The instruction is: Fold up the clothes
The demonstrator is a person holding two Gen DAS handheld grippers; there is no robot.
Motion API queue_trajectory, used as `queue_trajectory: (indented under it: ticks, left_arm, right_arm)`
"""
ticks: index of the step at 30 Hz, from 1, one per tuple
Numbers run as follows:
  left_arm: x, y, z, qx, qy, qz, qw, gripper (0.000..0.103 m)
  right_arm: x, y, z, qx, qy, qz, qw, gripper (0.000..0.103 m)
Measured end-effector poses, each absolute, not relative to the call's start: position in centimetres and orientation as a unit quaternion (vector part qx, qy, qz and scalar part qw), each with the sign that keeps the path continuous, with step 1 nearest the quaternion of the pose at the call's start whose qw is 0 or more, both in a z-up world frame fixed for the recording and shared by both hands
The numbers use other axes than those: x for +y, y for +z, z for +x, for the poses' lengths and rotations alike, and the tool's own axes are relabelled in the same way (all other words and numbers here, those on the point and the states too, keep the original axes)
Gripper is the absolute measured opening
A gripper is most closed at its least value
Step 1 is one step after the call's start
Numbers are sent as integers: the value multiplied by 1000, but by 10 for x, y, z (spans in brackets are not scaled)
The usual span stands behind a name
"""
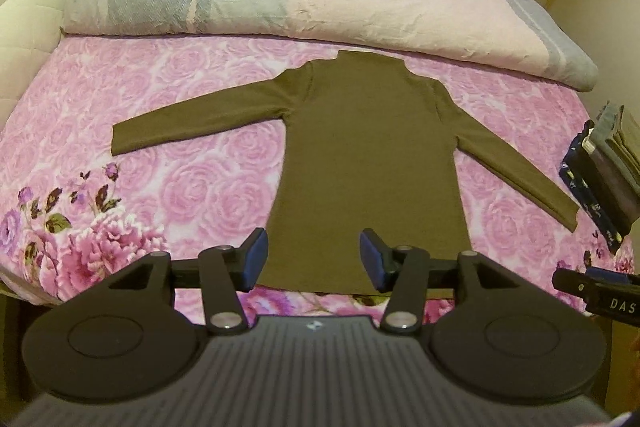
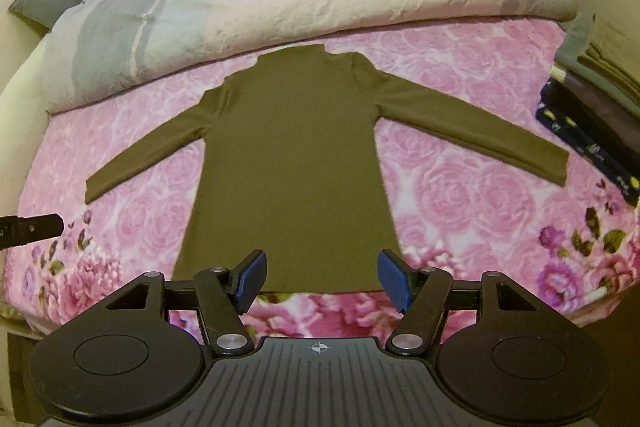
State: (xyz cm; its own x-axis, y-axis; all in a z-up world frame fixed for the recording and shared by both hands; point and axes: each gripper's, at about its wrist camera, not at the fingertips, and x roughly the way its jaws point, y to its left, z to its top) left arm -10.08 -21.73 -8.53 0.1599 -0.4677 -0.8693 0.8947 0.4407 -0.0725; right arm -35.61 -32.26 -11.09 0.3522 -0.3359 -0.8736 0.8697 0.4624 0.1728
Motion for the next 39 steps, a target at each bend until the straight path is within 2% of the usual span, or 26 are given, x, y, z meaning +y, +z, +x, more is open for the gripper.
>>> queue_trajectory:
  ticks: [16, 39]
  left_arm:
    - [-201, -90, -147, 438, -470, 263, 720, 50]
    - [-221, -95, -111, 437, -494, 278, 699, 53]
  right_arm:
    - [-316, -115, -388, 437, -367, 324, 754, 65]
    - [-310, -117, -354, 436, -383, 327, 746, 65]
